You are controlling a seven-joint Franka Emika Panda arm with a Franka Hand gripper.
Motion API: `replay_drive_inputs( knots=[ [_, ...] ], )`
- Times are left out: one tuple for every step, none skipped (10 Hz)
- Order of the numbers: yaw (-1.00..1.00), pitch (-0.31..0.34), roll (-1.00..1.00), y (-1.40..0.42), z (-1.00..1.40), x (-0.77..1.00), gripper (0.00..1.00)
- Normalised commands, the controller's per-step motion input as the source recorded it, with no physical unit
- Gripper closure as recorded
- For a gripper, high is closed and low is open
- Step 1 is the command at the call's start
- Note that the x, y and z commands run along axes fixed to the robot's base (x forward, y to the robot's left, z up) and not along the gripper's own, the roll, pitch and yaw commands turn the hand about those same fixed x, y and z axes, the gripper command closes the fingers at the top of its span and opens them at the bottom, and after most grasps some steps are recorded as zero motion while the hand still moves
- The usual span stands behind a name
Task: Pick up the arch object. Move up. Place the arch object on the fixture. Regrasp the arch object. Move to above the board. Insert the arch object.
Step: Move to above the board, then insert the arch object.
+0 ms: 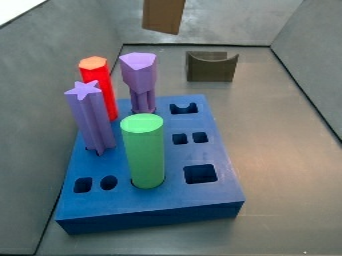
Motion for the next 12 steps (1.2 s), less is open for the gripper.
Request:
replay_drive_inputs(
  knots=[
    [-0.02,-0.417,-0.56,0.13,0.01,-0.26,1.0],
    [-0.01,-0.361,-0.43,0.12,0.01,-0.24,1.0],
    [0.0,-0.253,-0.26,0.07,0.01,-0.18,1.0],
    [-0.01,-0.21,-0.21,0.06,0.01,-0.14,1.0],
    [0.0,0.0,0.0,0.0,-0.02,0.05,1.0],
    [0.0,0.034,0.0,-0.03,-0.14,0.51,1.0],
    [0.0,0.099,0.02,-0.06,-0.14,0.84,1.0],
    [0.0,0.107,0.0,-0.06,0.0,0.99,1.0],
    [0.02,0.103,0.0,0.0,0.0,1.0,1.0],
    [0.05,0.127,0.0,0.0,0.0,1.0,1.0],
    [0.0,0.146,0.0,0.0,-0.18,1.0,1.0],
    [0.03,0.149,-0.01,0.0,-0.38,1.0,1.0]
  ],
)
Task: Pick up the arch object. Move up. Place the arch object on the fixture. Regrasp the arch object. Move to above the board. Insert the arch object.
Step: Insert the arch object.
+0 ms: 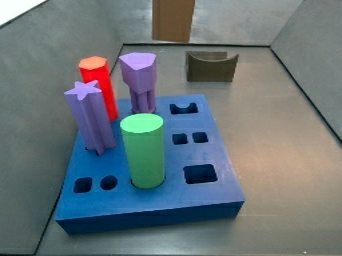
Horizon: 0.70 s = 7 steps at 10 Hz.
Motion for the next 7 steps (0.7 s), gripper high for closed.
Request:
replay_drive_inputs(
  knots=[
    [0.04,0.124,-0.04,0.0,-0.4,1.0,1.0],
    [0.0,0.107,-0.05,0.0,-0.41,1.0,1.0],
    [0.0,0.11,-0.03,0.0,-0.45,1.0,1.0],
    [0.02,0.13,-0.03,0.1,-0.48,1.0,1.0],
    [0.21,0.154,-0.01,0.13,-0.49,0.91,1.0],
    [0.46,0.136,0.0,0.03,-0.5,0.69,1.0],
    [0.51,0.113,0.0,0.03,-0.57,0.59,1.0]
  ],
)
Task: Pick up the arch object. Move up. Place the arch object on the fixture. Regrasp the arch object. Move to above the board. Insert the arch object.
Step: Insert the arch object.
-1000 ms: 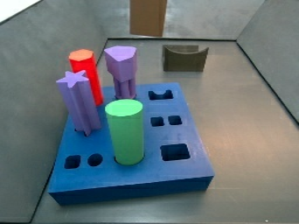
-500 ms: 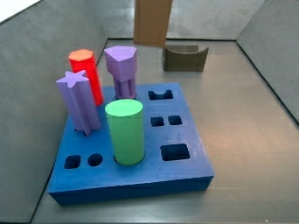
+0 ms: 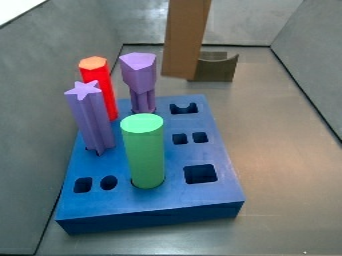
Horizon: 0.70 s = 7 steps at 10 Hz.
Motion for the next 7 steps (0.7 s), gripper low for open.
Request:
replay_drive_inputs(
  knots=[
    [0.49,0.087,0.0,0.03,-0.53,0.62,1.0],
    [0.25,0.08,-0.03,0.21,-0.23,0.82,1.0],
    [0.17,0.104,0.0,0.33,-0.11,0.8,1.0],
    [0.1,0.066,0.0,0.4,-0.25,0.53,1.0],
    [0.0,0.0,0.0,0.12,-0.04,0.0,1.0],
    [0.0,0.0,0.0,0.0,-0.14,0.0,1.0],
    [0.0,-0.024,0.1,-0.07,-0.64,0.05,1.0]
  ],
)
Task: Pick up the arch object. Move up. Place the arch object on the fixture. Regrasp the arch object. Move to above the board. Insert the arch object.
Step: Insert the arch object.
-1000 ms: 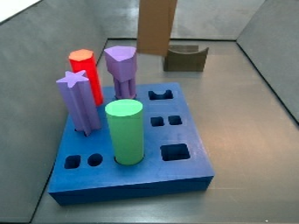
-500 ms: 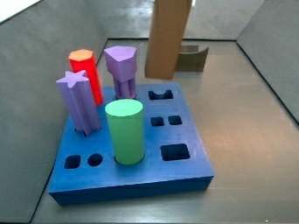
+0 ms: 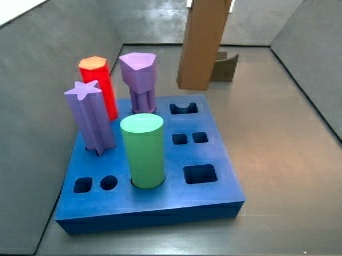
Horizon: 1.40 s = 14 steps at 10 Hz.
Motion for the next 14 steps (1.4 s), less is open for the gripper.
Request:
replay_drive_inputs(
  knots=[
    [0.0,-0.053,0.16,0.0,-0.75,0.01,1.0],
    [0.0,-0.026,0.18,0.0,-0.61,0.0,1.0],
    [0.0,0.0,0.11,0.06,-0.46,0.0,1.0],
    [0.0,0.0,0.09,0.07,-0.42,0.0,1.0],
    [0.0,-0.001,0.11,0.03,-0.49,-0.01,1.0],
    [0.0,-0.053,0.15,0.0,-0.59,-0.14,1.0],
    [0.0,-0.084,0.13,-0.16,-0.65,-0.16,1.0],
    [0.0,-0.094,0.12,-0.12,-0.6,-0.2,1.0],
    [0.0,-0.123,0.1,-0.11,-0.6,-0.29,1.0],
    [0.0,-0.123,0.13,-0.05,-0.67,-0.14,1.0],
    [0.0,-0.219,0.14,-0.07,-0.77,-0.09,1.0],
    [0.0,-0.229,0.14,-0.08,-0.75,-0.08,1.0],
    [0.0,-0.236,0.14,-0.08,-0.73,-0.07,1.0],
    [0.0,-0.227,0.15,-0.08,-0.75,-0.09,1.0]
  ],
)
